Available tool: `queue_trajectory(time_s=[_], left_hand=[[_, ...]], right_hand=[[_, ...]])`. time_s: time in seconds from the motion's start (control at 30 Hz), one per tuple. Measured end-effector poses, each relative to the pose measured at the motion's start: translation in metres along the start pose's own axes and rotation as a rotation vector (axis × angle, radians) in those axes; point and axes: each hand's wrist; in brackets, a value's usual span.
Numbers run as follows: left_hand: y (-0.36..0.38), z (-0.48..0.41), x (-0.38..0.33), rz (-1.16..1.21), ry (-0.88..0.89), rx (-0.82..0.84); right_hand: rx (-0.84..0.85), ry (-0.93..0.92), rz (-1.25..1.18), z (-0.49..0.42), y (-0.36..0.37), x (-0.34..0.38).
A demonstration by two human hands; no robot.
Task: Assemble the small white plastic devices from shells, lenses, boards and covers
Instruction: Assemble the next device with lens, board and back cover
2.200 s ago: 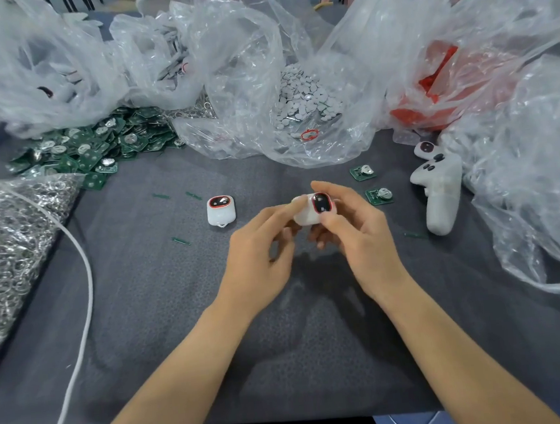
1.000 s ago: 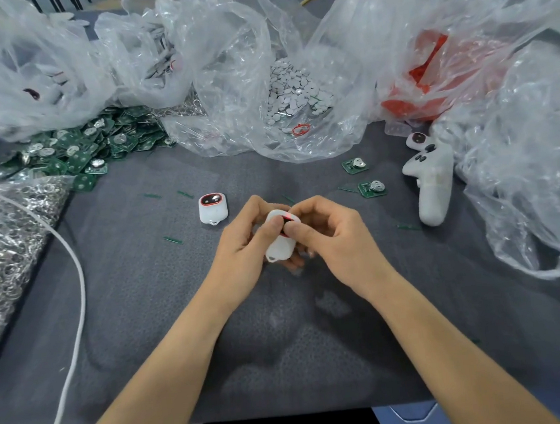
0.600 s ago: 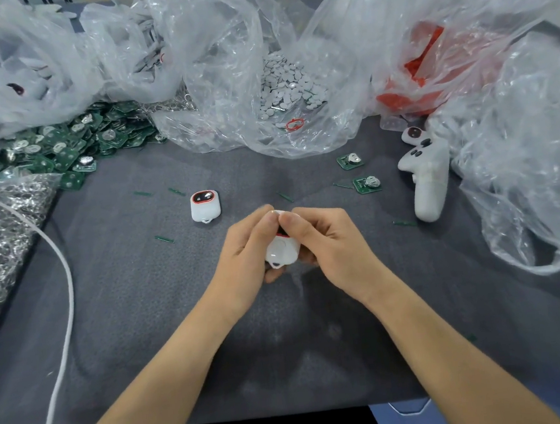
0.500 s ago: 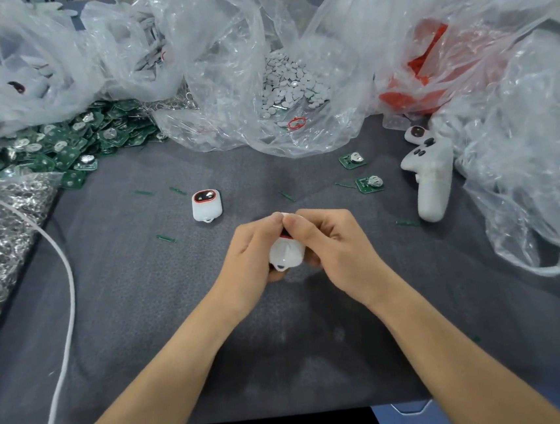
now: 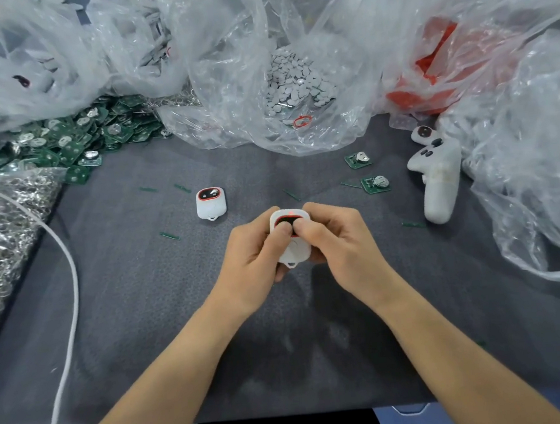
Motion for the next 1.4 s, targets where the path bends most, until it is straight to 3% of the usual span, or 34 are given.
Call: queue_trajectory(time_s=[0.13, 0.33, 0.57, 0.73, 1.4], left_hand=[[0.001, -0.0007, -0.0001, 0.009, -0.028, -0.002], [-0.0019, -0.0008, 0.0022, 0.061, -0.021, 0.011], [-0.0017, -0.0018, 0.0013, 0.018, -0.028, -0.016], [-0.0017, -0.0019, 0.0006, 0.086, -0.03, 0.028], [-0.0021, -0.0025, 0.0046, 0.055, -0.043, 0.036]], right_hand=[[-0.014, -0.033, 0.116, 0.0001, 0.0013, -0.0027], [0.028, -0.003, -0.024, 0.0012, 0.0001, -0.0022], [0.053, -0.013, 0.057, -0.0006, -0.0002, -0.0043], [0.05, -0.022, -0.042, -0.001, -0.0033, -0.0011], [0.005, -0.014, 0.002, -0.0002, -0.0016, -0.0011]])
Point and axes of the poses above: each hand's wrist, its own z-axis away from the middle knuckle, its own y-axis out of the palm, x = y × z, and after that the axes turned 14 degrees about -y, right-handed
